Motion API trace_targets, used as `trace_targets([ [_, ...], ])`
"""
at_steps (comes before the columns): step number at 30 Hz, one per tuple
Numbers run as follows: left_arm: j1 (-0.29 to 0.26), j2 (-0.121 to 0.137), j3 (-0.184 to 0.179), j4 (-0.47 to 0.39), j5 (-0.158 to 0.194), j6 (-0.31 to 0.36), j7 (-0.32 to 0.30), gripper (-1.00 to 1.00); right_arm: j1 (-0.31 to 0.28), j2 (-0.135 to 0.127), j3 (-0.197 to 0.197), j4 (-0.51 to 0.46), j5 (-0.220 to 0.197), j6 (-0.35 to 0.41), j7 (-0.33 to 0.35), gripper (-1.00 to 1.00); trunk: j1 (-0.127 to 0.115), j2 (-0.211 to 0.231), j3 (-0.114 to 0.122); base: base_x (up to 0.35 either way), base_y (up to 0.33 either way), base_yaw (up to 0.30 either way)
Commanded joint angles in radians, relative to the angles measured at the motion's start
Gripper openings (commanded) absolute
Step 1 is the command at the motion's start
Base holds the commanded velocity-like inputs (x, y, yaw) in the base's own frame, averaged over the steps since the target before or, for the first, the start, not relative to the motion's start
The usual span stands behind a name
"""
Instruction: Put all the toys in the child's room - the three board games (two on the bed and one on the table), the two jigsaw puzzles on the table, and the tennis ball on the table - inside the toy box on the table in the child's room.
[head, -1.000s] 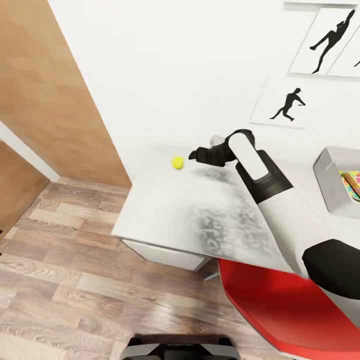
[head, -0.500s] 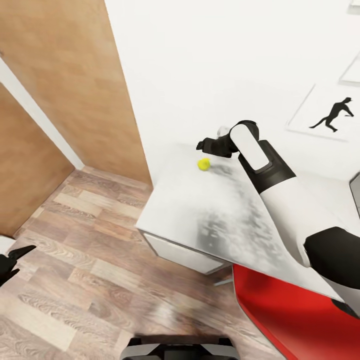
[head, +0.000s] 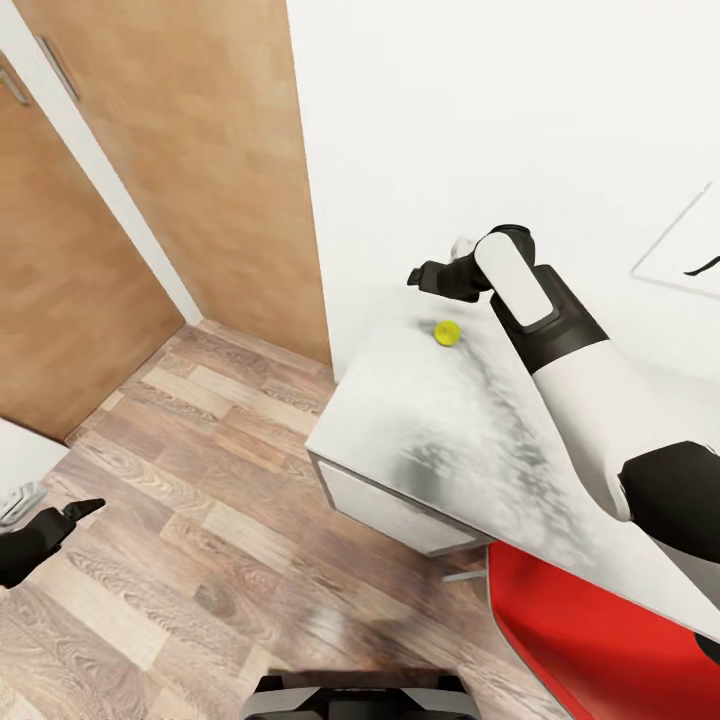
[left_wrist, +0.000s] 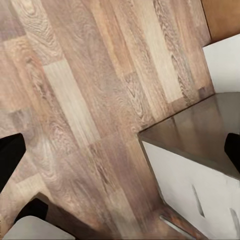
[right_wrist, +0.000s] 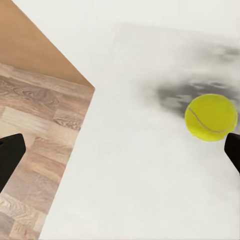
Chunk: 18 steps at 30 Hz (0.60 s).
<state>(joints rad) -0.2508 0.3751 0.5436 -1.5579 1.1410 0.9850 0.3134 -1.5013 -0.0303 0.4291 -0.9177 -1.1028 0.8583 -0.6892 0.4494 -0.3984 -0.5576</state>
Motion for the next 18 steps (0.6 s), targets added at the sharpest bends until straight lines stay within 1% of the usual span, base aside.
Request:
trace_targets([
  [1, -0.007, 0.0, -0.02, -0.001, 0.007, 0.004, 0.035, 1.0, -0.002, -0.003, 0.003, 0.001, -0.007, -0.004, -0.012, 1.0, 0.001, -0.002, -0.001, 0.0, 0.0, 0.079],
  [4, -0.035, -0.002, -0.087, 0.001, -0.004, -0.001, 0.126, 1.0, -0.004, -0.007, 0.001, 0.021, 0.013, -0.013, -0.02, 1.0, 0.001, -0.002, -0.001, 0.0, 0.0, 0.051],
  [7, -0.064, -0.005, -0.144, 0.004, -0.01, -0.01, 0.212, 1.0, -0.01, -0.009, 0.0, 0.068, 0.043, -0.021, -0.025, 1.0, 0.001, -0.002, -0.001, 0.0, 0.0, 0.026],
  [8, -0.064, -0.005, -0.144, 0.004, -0.01, -0.01, 0.212, 1.0, -0.01, -0.009, 0.0, 0.068, 0.043, -0.021, -0.025, 1.0, 0.001, -0.002, -0.001, 0.0, 0.0, 0.021],
  [10, -0.075, -0.009, -0.171, 0.006, -0.011, -0.021, 0.251, 1.0, -0.019, -0.008, 0.0, 0.107, 0.061, -0.026, -0.029, 1.0, 0.001, -0.002, -0.001, 0.0, 0.0, 0.015],
  [12, -0.083, -0.017, -0.189, 0.007, -0.008, -0.036, 0.275, 1.0, -0.026, -0.008, 0.0, 0.139, 0.075, -0.029, -0.032, 1.0, 0.001, -0.002, -0.001, 0.0, 0.0, 0.01],
  [13, -0.083, -0.017, -0.189, 0.007, -0.008, -0.036, 0.275, 1.0, -0.026, -0.008, 0.0, 0.139, 0.075, -0.029, -0.032, 1.0, 0.001, -0.002, -0.001, 0.0, 0.0, 0.008],
  [15, -0.088, -0.025, -0.201, 0.008, -0.006, -0.048, 0.291, 1.0, -0.031, -0.008, 0.001, 0.163, 0.084, -0.031, -0.034, 1.0, 0.001, -0.002, -0.001, 0.0, 0.0, 0.006],
  [16, -0.088, -0.025, -0.201, 0.008, -0.006, -0.048, 0.291, 1.0, -0.031, -0.008, 0.001, 0.163, 0.084, -0.031, -0.034, 1.0, 0.001, -0.002, -0.001, 0.0, 0.0, 0.005],
  [18, -0.092, -0.034, -0.208, 0.008, -0.004, -0.056, 0.3, 1.0, -0.034, -0.008, 0.002, 0.182, 0.09, -0.032, -0.035, 1.0, 0.001, -0.002, -0.001, 0.0, 0.0, 0.004],
])
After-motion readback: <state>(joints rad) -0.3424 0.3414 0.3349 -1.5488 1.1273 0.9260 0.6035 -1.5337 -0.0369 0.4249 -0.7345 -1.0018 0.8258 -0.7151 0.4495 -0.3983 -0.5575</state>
